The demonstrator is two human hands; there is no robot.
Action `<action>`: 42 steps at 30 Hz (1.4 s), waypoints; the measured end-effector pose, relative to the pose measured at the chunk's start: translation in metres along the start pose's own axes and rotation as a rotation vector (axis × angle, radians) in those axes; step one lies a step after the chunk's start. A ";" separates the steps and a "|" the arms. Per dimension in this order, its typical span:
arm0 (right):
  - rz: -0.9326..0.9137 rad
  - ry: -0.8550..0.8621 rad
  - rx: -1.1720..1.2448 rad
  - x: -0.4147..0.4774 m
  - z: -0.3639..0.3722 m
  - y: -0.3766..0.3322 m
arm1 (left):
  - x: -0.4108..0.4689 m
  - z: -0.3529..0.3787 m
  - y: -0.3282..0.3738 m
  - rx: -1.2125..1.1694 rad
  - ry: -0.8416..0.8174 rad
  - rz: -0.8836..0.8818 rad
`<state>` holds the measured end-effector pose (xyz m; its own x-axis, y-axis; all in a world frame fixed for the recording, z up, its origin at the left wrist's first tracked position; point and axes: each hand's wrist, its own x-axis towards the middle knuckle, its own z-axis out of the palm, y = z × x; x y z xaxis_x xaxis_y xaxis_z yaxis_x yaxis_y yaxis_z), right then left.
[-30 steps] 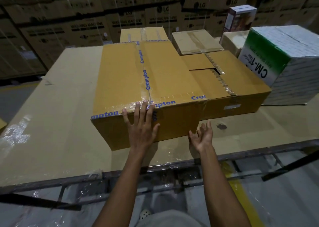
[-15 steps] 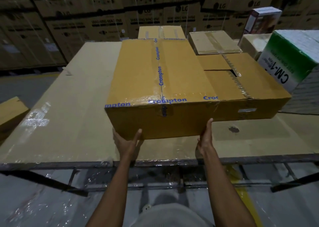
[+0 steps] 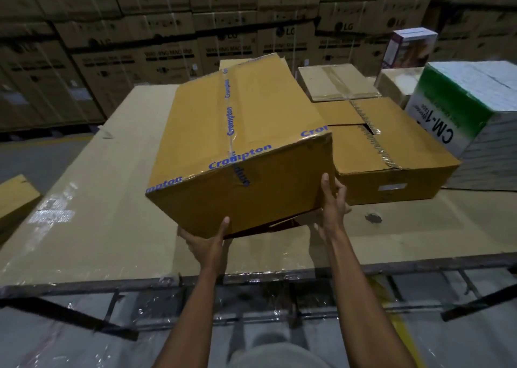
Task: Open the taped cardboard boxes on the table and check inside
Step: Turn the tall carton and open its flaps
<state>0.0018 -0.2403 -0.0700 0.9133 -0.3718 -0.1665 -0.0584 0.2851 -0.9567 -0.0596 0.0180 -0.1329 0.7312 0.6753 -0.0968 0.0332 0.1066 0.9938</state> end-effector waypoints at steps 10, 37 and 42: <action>-0.129 0.009 -0.131 -0.001 0.032 -0.030 | 0.006 0.010 0.020 -0.554 0.074 -0.270; -1.017 -0.403 -0.767 -0.112 0.231 -0.078 | -0.045 0.002 0.052 -0.556 0.030 -0.666; -0.914 -0.459 -0.484 -0.088 0.208 -0.046 | -0.027 -0.022 0.103 -0.143 0.327 -0.072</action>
<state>0.0079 -0.0366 0.0386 0.7496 0.1227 0.6504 0.6479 -0.3365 -0.6833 -0.0909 0.0263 -0.0296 0.4734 0.8574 -0.2017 -0.0357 0.2475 0.9682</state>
